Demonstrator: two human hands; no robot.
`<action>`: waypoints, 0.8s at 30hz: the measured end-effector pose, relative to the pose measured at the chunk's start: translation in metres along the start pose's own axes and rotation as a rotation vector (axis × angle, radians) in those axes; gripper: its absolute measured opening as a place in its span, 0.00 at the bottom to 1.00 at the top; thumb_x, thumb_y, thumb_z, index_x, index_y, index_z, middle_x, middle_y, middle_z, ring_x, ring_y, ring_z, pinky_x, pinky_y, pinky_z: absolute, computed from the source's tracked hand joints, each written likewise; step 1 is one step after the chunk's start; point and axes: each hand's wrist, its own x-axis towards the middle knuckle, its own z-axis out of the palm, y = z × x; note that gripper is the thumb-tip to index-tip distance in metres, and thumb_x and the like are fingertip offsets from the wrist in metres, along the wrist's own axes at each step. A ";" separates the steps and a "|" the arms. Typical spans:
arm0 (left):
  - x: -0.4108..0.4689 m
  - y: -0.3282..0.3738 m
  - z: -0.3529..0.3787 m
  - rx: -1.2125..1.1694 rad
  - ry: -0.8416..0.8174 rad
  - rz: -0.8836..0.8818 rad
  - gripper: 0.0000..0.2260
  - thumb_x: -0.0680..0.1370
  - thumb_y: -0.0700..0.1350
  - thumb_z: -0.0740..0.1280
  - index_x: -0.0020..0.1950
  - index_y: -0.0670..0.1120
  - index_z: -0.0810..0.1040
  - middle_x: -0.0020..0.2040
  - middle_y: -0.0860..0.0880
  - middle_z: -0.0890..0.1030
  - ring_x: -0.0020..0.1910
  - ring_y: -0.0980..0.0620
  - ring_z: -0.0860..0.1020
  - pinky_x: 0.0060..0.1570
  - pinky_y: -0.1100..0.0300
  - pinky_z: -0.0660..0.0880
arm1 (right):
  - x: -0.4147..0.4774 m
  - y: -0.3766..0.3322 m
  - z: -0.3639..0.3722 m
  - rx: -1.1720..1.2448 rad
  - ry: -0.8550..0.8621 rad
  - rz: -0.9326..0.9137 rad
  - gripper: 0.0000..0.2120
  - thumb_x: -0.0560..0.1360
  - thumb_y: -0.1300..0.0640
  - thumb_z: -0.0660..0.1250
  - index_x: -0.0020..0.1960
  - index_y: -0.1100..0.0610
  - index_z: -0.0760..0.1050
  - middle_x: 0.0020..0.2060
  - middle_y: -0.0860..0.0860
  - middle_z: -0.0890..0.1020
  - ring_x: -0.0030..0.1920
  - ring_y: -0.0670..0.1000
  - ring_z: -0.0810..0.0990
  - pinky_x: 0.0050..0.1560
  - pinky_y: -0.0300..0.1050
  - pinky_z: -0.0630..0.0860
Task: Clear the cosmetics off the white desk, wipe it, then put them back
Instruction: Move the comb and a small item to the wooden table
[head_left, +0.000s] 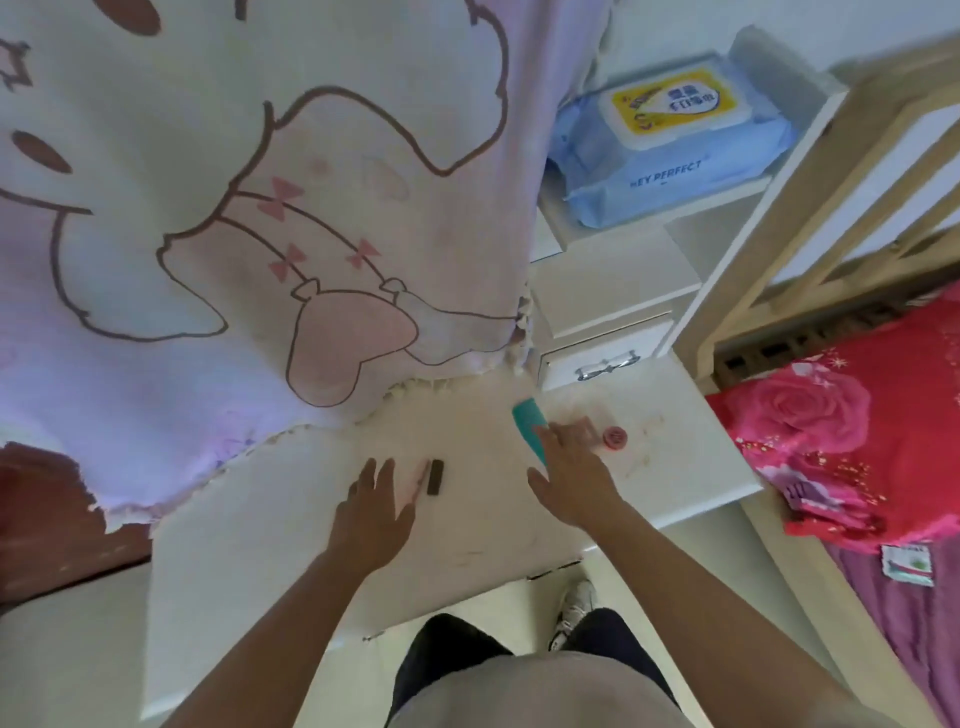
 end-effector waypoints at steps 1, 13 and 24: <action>0.004 0.000 0.004 -0.019 -0.008 -0.024 0.31 0.81 0.55 0.59 0.80 0.46 0.50 0.80 0.43 0.51 0.75 0.42 0.60 0.67 0.46 0.65 | 0.011 0.000 0.003 -0.002 -0.016 -0.013 0.29 0.79 0.48 0.63 0.76 0.57 0.59 0.72 0.56 0.66 0.67 0.59 0.69 0.60 0.53 0.74; 0.069 0.022 0.045 -0.027 -0.178 0.001 0.37 0.78 0.53 0.63 0.79 0.47 0.45 0.68 0.42 0.63 0.64 0.42 0.68 0.54 0.49 0.74 | 0.030 0.014 0.065 -0.120 -0.126 0.262 0.26 0.77 0.59 0.61 0.74 0.56 0.60 0.65 0.59 0.69 0.56 0.57 0.74 0.47 0.50 0.78; 0.090 0.014 0.048 -0.035 -0.083 0.108 0.16 0.79 0.46 0.60 0.66 0.45 0.65 0.56 0.42 0.66 0.50 0.43 0.72 0.40 0.51 0.76 | 0.038 0.001 0.083 0.015 -0.103 0.362 0.22 0.74 0.63 0.61 0.67 0.56 0.65 0.48 0.54 0.71 0.41 0.54 0.73 0.40 0.46 0.74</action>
